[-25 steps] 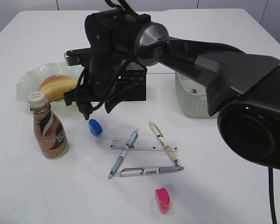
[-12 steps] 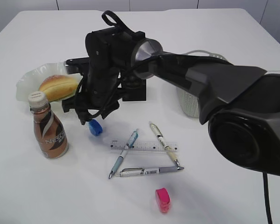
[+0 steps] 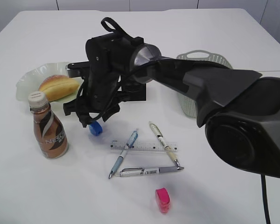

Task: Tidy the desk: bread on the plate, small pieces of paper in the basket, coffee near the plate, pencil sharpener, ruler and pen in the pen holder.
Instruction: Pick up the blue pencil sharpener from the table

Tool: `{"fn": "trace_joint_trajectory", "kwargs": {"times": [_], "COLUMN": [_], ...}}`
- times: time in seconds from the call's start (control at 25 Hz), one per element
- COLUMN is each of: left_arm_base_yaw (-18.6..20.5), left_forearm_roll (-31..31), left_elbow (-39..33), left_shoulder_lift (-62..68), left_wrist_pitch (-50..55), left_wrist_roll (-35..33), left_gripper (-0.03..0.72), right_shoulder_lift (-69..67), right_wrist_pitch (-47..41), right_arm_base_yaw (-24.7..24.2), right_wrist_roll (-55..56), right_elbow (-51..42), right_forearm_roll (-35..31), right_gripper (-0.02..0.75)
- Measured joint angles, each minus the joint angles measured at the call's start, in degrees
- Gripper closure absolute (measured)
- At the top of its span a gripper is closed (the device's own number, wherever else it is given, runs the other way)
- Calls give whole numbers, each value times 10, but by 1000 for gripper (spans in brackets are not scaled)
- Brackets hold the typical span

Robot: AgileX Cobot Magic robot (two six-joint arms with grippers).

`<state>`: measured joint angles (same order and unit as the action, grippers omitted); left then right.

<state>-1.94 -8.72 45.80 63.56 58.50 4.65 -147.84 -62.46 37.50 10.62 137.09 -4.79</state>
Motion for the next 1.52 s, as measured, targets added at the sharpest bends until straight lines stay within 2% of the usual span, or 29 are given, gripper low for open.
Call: {"fn": "trace_joint_trajectory", "kwargs": {"times": [0.52, 0.64, 1.0, 1.32, 1.52], "left_arm_base_yaw": [0, 0, 0, 0, 0], "left_forearm_roll": [0, 0, 0, 0, 0], "left_elbow": [0, 0, 0, 0, 0], "left_shoulder_lift": [0, 0, 0, 0, 0], "left_wrist_pitch": [0, 0, 0, 0, 0], "left_wrist_roll": [0, 0, 0, 0, 0], "left_gripper": [192, 192, 192, 192, 192], "right_shoulder_lift": [-21, -21, -21, -21, -21], "right_wrist_pitch": [3, 3, 3, -13, -74], "right_arm_base_yaw": [0, 0, 0, 0, 0], "right_wrist_roll": [13, 14, 14, 14, 18], "right_elbow": [0, 0, 1, 15, 89], "right_forearm_roll": [6, 6, 6, 9, 10], "right_gripper": [302, 342, 532, 551, 551]}}
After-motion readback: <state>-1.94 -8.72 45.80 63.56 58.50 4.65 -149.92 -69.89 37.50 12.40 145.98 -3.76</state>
